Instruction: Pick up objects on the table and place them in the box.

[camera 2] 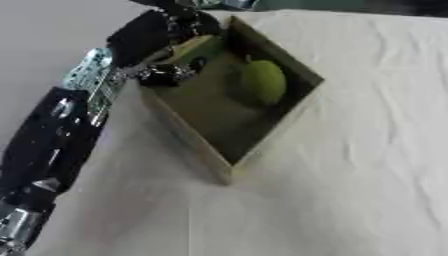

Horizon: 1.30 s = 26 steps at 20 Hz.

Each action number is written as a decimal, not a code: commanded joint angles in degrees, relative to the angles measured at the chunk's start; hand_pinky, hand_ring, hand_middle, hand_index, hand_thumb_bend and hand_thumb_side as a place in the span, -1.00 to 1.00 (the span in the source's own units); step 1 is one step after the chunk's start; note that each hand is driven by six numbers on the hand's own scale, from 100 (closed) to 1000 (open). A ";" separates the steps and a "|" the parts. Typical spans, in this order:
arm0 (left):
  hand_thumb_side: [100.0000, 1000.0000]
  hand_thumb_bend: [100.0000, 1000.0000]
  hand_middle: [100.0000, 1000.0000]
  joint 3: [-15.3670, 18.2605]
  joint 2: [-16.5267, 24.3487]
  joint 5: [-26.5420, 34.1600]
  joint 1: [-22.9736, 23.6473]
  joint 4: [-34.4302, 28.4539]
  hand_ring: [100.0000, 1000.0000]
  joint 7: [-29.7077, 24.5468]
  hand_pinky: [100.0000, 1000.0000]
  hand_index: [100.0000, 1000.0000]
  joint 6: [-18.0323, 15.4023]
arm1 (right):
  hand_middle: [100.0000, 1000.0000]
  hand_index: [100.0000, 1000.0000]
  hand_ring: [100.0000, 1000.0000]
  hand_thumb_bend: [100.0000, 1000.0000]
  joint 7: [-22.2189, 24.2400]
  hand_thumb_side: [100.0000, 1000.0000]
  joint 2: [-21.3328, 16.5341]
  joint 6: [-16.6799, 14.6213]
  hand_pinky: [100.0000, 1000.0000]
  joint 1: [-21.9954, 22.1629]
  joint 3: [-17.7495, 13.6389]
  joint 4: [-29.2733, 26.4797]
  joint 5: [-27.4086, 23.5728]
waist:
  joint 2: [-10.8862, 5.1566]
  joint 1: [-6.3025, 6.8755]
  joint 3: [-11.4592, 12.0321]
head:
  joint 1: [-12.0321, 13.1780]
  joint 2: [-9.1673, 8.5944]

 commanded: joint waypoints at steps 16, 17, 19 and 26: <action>-0.24 -1.00 0.44 10.44 19.73 16.20 12.52 -22.71 0.49 16.19 0.17 0.69 15.80 | 0.05 0.49 0.16 -1.00 -5.54 -0.79 -6.65 0.10 0.53 3.11 -2.63 -0.89 3.96 | -0.88 1.60 6.03 | -8.24 -0.35; -0.27 -1.00 0.44 10.63 21.28 17.16 14.08 -24.27 0.49 17.15 0.18 0.69 16.75 | 0.05 0.49 0.16 -1.00 -5.63 -0.78 -6.68 0.08 0.53 3.06 -2.59 -0.89 4.06 | -0.72 1.56 6.11 | -8.26 -0.67; -0.30 -1.00 0.45 9.94 24.44 22.23 19.15 -29.64 0.50 21.71 0.19 0.70 18.92 | 0.05 0.49 0.16 -1.00 -5.72 -0.77 -6.84 0.07 0.53 3.03 -2.51 -0.89 4.26 | -0.42 1.55 6.30 | -8.34 -1.25; -0.26 -1.00 0.49 16.19 33.01 69.67 34.80 -51.19 0.53 20.07 0.23 0.72 20.94 | 0.05 0.49 0.16 -1.00 -5.95 -0.62 -6.95 0.32 0.54 3.54 -2.62 -0.89 4.65 | 0.10 1.68 7.92 | -9.79 -2.75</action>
